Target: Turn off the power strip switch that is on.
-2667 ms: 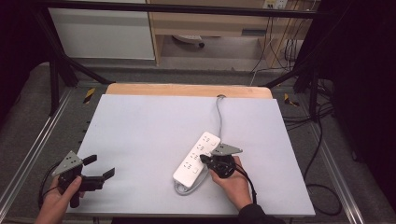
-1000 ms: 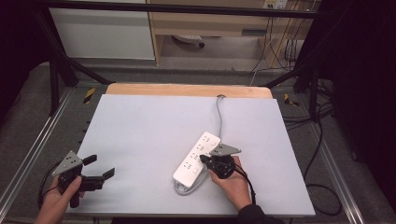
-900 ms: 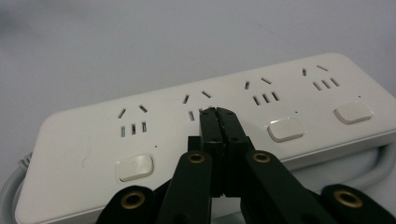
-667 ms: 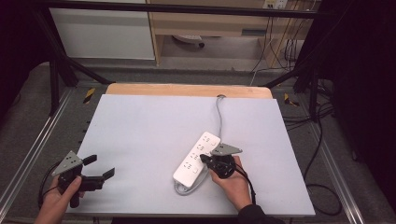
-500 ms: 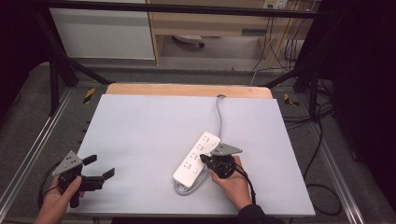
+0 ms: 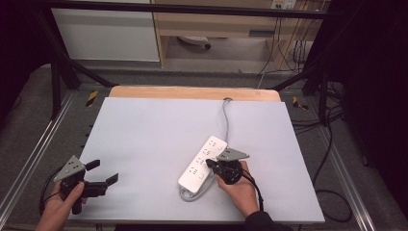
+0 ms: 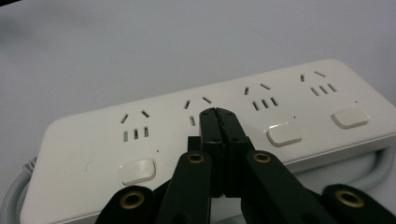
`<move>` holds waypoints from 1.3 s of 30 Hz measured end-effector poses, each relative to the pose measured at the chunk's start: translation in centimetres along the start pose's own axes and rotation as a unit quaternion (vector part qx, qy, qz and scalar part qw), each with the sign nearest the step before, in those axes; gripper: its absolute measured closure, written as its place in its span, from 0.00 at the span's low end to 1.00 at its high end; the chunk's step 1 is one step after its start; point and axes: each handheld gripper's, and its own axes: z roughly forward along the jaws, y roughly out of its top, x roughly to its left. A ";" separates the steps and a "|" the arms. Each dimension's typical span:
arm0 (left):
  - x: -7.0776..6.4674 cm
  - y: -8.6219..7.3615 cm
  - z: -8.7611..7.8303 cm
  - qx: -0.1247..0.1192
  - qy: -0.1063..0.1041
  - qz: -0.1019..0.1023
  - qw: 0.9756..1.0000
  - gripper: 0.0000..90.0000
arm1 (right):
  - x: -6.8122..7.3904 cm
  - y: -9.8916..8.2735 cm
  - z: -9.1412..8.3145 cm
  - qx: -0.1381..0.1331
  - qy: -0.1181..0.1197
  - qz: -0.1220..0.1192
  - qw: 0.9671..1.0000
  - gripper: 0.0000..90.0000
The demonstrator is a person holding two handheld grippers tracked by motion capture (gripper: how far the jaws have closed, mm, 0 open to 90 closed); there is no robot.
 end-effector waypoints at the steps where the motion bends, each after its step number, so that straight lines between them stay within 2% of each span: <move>1: 0.0 0.0 0.0 0.000 -0.001 0.000 1.000 0.07 | 0.0 0.0 0.0 0.000 0.000 0.000 1.000 1.00; 29: 0.0 0.0 0.0 0.001 0.000 0.001 1.000 0.07 | -0.5 0.7 -1.2 -0.034 -0.007 0.010 0.999 0.99; 39: 0.0 0.0 0.0 0.001 -0.001 0.001 1.000 0.07 | -0.9 0.9 -1.6 -0.044 -0.012 0.014 0.999 0.95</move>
